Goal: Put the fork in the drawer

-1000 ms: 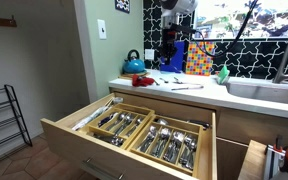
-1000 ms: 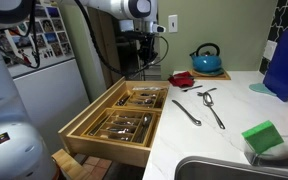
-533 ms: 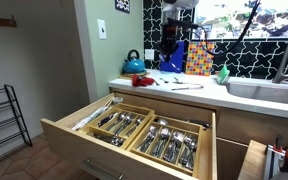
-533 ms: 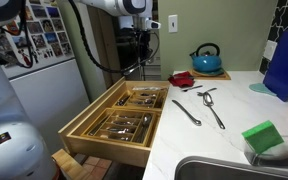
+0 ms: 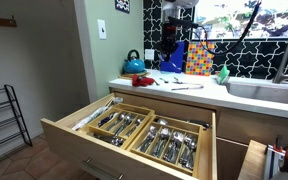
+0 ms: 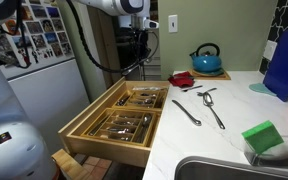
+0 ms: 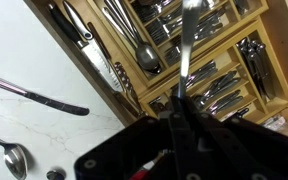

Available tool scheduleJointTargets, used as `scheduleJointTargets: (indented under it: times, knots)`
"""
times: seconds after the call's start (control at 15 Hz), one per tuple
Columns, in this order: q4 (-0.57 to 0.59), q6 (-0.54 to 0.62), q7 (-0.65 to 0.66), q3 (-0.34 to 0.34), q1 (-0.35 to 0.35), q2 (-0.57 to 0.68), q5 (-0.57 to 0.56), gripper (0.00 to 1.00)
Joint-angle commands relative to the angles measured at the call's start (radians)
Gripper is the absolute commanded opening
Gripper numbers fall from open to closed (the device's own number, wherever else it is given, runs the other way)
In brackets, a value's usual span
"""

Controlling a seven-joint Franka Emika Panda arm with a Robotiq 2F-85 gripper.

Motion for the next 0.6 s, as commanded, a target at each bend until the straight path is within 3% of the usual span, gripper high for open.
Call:
scheduleJointTargets:
  times: [0.0,0.2,0.53]
  knots:
    - [0.004,-0.004,-0.001,-0.003,0.002,0.001,0.0,0.07]
    - [0.013,-0.002,0.008,-0.001,0.003,0.012,-0.012,0.03]
    - [0.0,-0.014,0.134,0.031,0.03,0.043,-0.089,0.03]
